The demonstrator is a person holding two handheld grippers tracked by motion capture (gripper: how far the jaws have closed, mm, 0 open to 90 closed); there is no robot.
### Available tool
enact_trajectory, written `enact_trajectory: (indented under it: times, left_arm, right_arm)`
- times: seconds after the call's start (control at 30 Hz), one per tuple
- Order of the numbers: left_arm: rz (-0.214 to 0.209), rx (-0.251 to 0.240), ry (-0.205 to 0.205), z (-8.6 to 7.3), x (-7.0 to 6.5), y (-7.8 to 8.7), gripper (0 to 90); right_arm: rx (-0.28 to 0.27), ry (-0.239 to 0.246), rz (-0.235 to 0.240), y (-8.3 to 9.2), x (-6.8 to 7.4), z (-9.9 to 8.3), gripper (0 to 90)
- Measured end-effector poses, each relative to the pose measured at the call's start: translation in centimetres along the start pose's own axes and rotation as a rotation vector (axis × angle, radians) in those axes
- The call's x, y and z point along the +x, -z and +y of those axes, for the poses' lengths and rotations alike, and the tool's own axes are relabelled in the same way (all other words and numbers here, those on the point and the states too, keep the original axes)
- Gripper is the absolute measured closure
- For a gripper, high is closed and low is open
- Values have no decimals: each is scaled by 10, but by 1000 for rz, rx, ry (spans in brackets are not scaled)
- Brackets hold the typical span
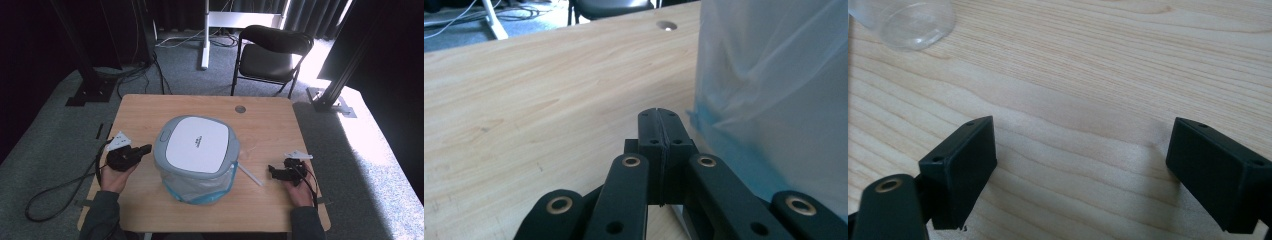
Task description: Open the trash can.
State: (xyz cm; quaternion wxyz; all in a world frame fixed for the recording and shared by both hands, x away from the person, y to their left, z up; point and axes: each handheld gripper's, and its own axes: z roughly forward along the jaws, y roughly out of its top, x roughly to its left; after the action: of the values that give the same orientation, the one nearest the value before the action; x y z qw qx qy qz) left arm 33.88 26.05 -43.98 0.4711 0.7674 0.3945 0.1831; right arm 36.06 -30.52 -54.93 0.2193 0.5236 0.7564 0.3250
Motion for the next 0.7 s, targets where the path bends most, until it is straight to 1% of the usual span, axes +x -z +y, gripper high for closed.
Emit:
enact_trajectory:
  times: [0.13, 0.3, 0.43, 0.5, 0.7]
  left_arm:
    - [4, -4, -6, 6, 0, 1, 894]
    - [-1, -17, -18, 16, -1, 2, 894]
    - [-5, -15, -25, 21, -2, 2, 894]
    - [-22, -14, -31, 26, -1, 4, 894]
    - [-37, 4, -49, 35, 2, 9, 894]
  right_arm:
    - [0, 0, 0, 0, 0, 0, 118]
    - [0, -1, -1, 0, 0, 0, 118]
    - [0, -1, -1, 0, 0, 0, 118]
    - [0, -1, -1, 0, 0, 0, 118]
    - [-1, -1, 0, 0, 0, 0, 118]
